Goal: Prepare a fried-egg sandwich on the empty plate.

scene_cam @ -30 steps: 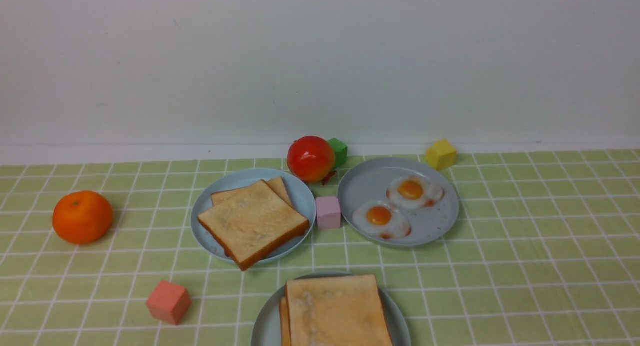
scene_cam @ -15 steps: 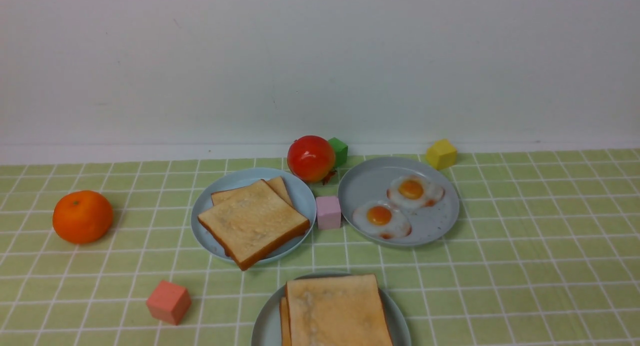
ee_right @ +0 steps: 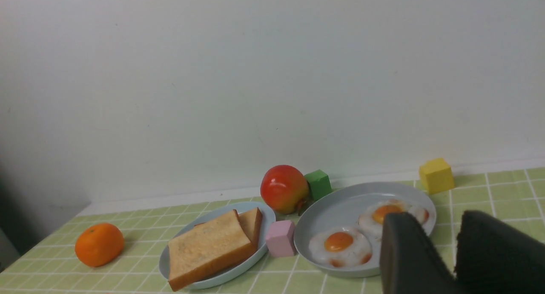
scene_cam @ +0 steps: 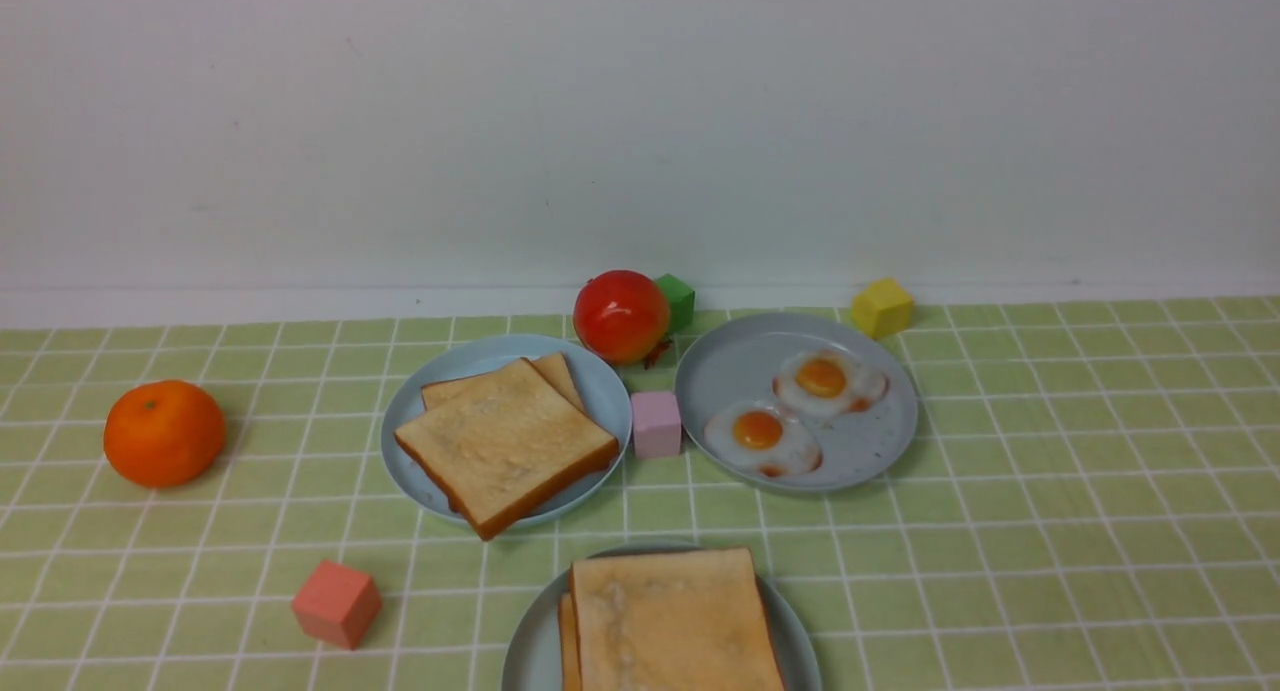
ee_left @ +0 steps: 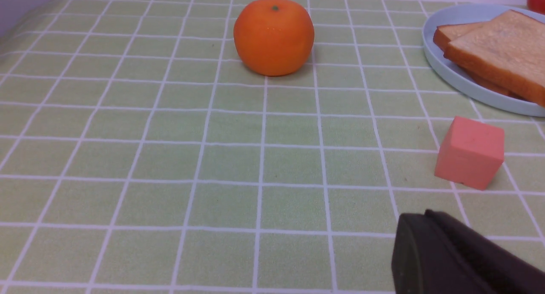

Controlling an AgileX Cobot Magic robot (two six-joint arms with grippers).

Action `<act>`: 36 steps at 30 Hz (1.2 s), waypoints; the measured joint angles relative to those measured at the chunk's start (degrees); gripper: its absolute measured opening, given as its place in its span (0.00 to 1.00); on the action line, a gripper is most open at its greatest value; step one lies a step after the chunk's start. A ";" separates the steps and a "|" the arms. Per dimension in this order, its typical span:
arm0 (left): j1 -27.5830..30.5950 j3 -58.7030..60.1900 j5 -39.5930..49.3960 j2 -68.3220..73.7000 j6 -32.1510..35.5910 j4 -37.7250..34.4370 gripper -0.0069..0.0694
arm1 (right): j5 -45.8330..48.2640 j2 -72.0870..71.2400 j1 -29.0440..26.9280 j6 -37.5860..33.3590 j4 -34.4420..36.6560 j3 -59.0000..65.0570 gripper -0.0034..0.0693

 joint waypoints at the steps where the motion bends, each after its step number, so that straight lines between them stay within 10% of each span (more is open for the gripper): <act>1: 0.00 0.00 0.00 0.00 0.00 0.00 0.10 | 0.41 -0.52 -0.45 0.00 0.00 0.24 0.34; 12: 0.00 0.05 -0.07 0.00 0.00 0.00 0.11 | 14.61 -4.23 -15.67 3.43 -13.01 3.75 0.35; 36: 0.19 0.05 -0.05 0.00 -0.05 0.00 0.13 | 18.64 -4.23 -16.40 4.49 -16.84 6.35 0.36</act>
